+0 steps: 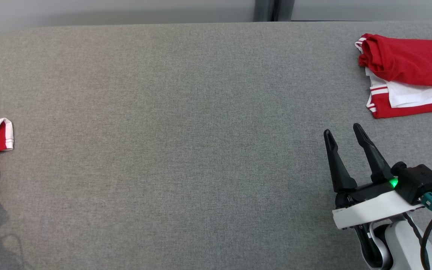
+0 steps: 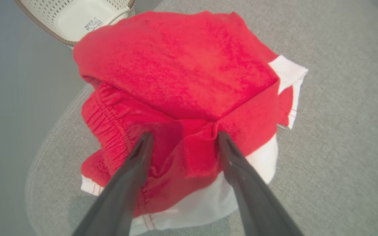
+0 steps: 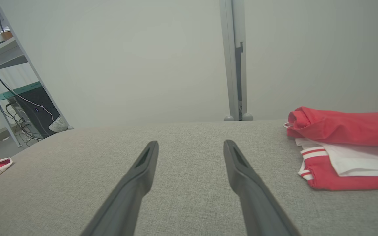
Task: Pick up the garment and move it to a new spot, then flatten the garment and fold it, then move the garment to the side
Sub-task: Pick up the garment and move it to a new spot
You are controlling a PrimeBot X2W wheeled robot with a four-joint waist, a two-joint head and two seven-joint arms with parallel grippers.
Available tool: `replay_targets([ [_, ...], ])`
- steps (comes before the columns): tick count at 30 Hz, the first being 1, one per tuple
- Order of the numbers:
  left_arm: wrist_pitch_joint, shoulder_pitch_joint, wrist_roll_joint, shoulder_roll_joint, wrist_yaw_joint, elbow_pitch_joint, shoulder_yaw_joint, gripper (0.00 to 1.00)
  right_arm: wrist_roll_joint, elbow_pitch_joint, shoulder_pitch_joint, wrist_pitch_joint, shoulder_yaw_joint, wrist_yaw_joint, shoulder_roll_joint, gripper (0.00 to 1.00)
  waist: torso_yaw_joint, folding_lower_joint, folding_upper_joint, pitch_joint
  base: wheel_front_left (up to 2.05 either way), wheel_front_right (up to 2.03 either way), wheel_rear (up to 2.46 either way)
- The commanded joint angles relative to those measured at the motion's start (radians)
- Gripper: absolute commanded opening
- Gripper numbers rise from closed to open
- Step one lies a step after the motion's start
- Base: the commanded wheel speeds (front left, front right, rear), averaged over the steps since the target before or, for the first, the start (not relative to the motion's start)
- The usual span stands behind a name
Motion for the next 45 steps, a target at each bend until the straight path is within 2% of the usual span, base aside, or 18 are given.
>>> replay_targets([
  [1, 0.003, -0.017, -0.011, 0.003, -0.006, 0.013, 0.003, 1.00, 0.004, -0.003, -0.008, -0.001, -0.003, 0.001, -0.007, 1.00, -0.004, 0.0000, 0.0000, 0.006, 0.00, 0.00, 0.00],
  [7, 0.032, -0.021, -0.022, -0.005, -0.032, 0.062, -0.012, 1.00, 0.001, 0.001, -0.018, -0.001, 0.000, 0.001, -0.013, 1.00, -0.005, 0.0000, 0.0000, 0.014, 0.00, 0.00, 0.00],
  [9, 0.025, -0.020, -0.025, -0.006, -0.035, 0.070, -0.016, 0.73, 0.000, 0.004, -0.021, -0.001, 0.002, 0.001, -0.015, 1.00, -0.004, 0.0000, 0.0000, 0.013, 0.00, 0.00, 0.00],
  [11, 0.016, -0.019, -0.027, -0.007, -0.039, 0.076, -0.019, 0.38, 0.000, 0.005, -0.021, -0.001, 0.004, 0.001, -0.017, 1.00, -0.003, 0.0000, 0.0000, 0.010, 0.00, 0.00, 0.00],
  [12, 0.007, -0.019, -0.028, -0.006, -0.041, 0.078, -0.020, 0.16, 0.000, 0.006, -0.021, -0.001, 0.005, 0.001, -0.018, 1.00, -0.003, 0.0000, 0.0000, 0.009, 0.00, 0.00, 0.00],
  [13, 0.000, -0.019, -0.028, -0.005, -0.043, 0.080, -0.021, 0.00, 0.000, 0.007, -0.021, -0.001, 0.006, 0.001, -0.018, 1.00, -0.003, 0.0000, 0.0000, 0.007, 0.00, 0.00, 0.00],
  [28, -0.102, -0.063, -0.010, 0.010, -0.062, 0.054, -0.091, 0.00, 0.009, 0.031, 0.003, -0.001, 0.011, 0.001, -0.016, 1.00, 0.007, 0.0000, 0.0000, -0.052, 0.00, 0.00, 0.00],
  [34, -0.113, -0.093, -0.004, 0.008, -0.064, -0.029, -0.187, 0.00, 0.019, 0.043, 0.030, -0.001, 0.009, 0.001, -0.013, 1.00, 0.010, 0.0000, 0.0000, -0.113, 0.00, 0.00, 0.00],
  [45, -0.100, -0.069, -0.079, -0.006, -0.064, -0.246, -0.377, 0.00, 0.033, 0.051, 0.093, -0.001, -0.003, 0.001, -0.002, 1.00, -0.013, 0.0000, 0.0000, -0.223, 0.00, 0.00, 0.00],
])
